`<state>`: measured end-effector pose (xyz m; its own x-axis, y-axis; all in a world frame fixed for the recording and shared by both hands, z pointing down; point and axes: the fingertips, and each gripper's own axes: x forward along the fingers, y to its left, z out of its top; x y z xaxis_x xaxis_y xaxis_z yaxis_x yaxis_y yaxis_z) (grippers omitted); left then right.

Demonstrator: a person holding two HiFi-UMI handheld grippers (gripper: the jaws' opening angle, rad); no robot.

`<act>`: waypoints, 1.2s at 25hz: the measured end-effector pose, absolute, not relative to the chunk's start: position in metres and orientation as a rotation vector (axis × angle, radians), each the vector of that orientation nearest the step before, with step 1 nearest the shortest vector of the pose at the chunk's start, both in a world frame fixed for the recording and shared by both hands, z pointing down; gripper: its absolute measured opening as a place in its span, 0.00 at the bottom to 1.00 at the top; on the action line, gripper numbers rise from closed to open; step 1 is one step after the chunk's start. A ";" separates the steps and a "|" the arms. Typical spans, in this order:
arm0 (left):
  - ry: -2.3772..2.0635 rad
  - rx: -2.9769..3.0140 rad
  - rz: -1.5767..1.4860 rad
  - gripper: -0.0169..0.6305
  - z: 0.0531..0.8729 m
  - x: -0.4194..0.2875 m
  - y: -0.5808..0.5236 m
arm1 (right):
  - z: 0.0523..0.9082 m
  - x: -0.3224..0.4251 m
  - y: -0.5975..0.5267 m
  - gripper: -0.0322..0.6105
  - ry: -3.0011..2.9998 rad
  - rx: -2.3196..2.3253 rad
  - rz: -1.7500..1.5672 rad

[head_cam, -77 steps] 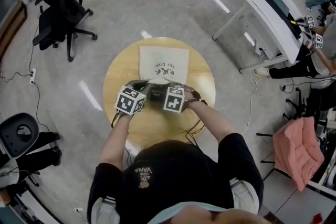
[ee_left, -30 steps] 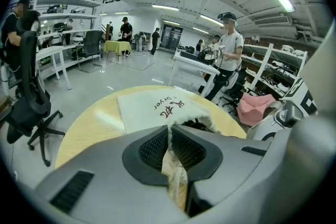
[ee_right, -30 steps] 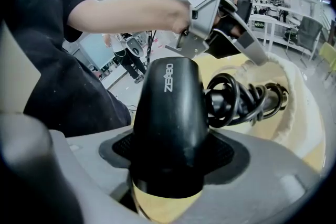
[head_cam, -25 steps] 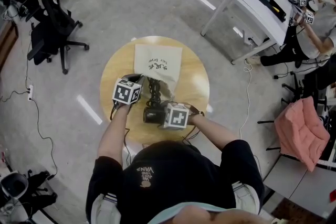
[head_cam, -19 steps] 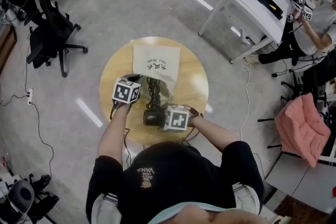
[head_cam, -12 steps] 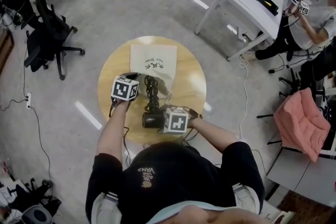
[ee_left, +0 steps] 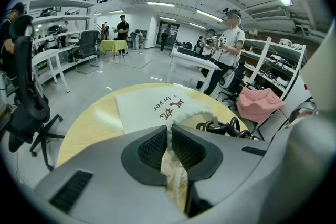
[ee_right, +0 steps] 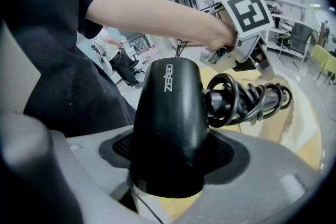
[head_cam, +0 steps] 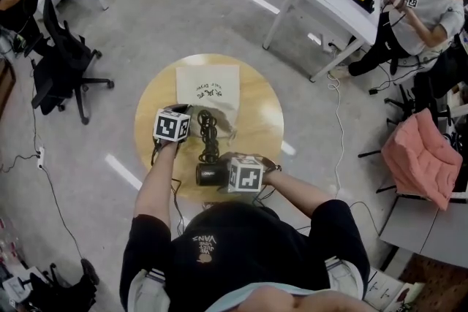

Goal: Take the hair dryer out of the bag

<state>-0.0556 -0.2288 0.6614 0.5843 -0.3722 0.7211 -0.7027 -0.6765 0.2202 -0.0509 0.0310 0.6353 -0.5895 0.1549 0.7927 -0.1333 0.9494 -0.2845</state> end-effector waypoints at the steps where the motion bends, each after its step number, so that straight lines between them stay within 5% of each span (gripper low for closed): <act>1: -0.851 2.329 0.895 0.09 0.660 -0.056 -0.227 | 0.632 -0.052 0.032 0.60 -2.176 0.000 0.393; 30: -0.776 2.417 0.801 0.21 0.640 -0.079 -0.160 | 0.590 -0.067 0.053 0.60 -2.312 0.304 0.461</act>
